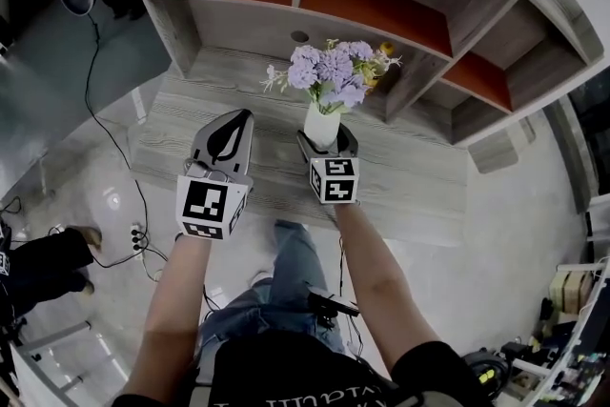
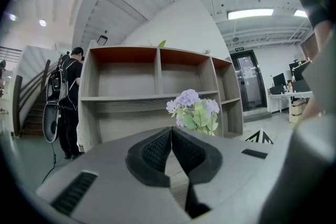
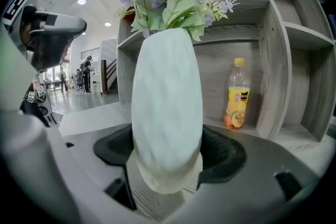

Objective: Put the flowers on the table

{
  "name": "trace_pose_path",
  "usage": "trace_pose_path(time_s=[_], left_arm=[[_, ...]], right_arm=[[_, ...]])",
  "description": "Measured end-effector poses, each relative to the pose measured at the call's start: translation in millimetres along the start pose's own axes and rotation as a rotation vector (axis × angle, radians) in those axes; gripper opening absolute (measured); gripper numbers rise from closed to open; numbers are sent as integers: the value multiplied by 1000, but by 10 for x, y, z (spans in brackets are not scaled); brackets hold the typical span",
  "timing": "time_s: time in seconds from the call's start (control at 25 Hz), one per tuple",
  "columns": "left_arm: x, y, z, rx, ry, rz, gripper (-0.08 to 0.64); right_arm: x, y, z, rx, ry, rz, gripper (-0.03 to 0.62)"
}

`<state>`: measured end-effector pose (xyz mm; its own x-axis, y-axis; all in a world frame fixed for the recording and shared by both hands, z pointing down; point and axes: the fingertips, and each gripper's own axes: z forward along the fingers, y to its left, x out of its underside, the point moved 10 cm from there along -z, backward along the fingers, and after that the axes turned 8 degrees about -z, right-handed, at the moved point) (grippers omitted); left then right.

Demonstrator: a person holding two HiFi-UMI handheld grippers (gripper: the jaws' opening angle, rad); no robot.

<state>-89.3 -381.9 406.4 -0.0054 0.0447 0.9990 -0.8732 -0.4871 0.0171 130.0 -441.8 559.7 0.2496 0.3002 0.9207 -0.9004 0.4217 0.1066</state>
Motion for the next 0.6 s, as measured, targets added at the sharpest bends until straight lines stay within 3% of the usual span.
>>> trace_pose_path(time_s=[0.6], left_arm=[[151,12,56,-7,56,23,9]], right_arm=[[105,-18,253,-4,-10,-23,383]])
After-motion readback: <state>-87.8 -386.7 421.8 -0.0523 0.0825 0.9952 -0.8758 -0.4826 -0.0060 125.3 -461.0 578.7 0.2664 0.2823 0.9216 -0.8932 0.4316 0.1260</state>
